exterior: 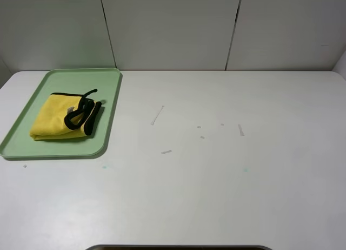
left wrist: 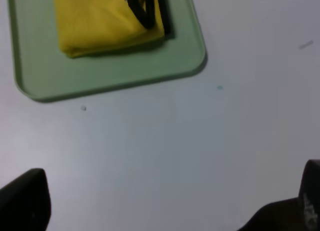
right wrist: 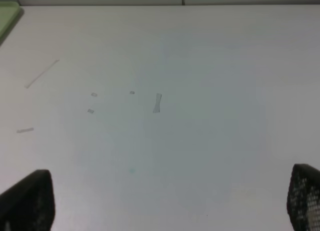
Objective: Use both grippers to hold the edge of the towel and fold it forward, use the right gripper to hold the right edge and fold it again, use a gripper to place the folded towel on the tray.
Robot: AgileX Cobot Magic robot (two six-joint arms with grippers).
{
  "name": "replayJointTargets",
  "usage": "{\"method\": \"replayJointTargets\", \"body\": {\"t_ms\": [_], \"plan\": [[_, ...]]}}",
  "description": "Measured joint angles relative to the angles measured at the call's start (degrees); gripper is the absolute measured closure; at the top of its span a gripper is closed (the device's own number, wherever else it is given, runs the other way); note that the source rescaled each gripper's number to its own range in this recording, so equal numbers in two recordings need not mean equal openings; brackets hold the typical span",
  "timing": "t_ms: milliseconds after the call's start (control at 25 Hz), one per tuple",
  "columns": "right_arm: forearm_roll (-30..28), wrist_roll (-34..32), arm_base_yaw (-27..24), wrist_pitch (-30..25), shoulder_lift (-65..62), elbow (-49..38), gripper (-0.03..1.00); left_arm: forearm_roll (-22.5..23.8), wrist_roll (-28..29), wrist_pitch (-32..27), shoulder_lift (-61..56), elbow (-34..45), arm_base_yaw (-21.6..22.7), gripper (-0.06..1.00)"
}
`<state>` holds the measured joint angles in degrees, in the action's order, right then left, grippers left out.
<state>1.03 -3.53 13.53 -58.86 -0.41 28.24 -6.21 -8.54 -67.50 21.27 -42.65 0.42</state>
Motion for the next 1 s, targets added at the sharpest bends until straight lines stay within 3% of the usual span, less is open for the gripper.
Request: {"method": "replayJointTargets", "body": {"t_ms": [200,440,680,1000], "plan": [[0.0,0.0,0.0,0.0,0.0,0.0,-0.03,2.31,-0.04,3.15,-10.07,5.74,0.0,-0.05],[0.0,0.0,0.0,0.0,0.0,0.0,-0.03,1.85,-0.81,5.66,-19.75,13.95,0.0,-0.05],[0.05,0.0,0.0,0.0,0.0,0.0,-0.03,0.81,-4.24,6.31,-21.44,14.17,-0.82,-0.05],[0.05,0.0,0.0,0.0,0.0,0.0,-0.03,0.98,-4.71,6.63,-21.44,14.18,-0.94,-0.05]]}}
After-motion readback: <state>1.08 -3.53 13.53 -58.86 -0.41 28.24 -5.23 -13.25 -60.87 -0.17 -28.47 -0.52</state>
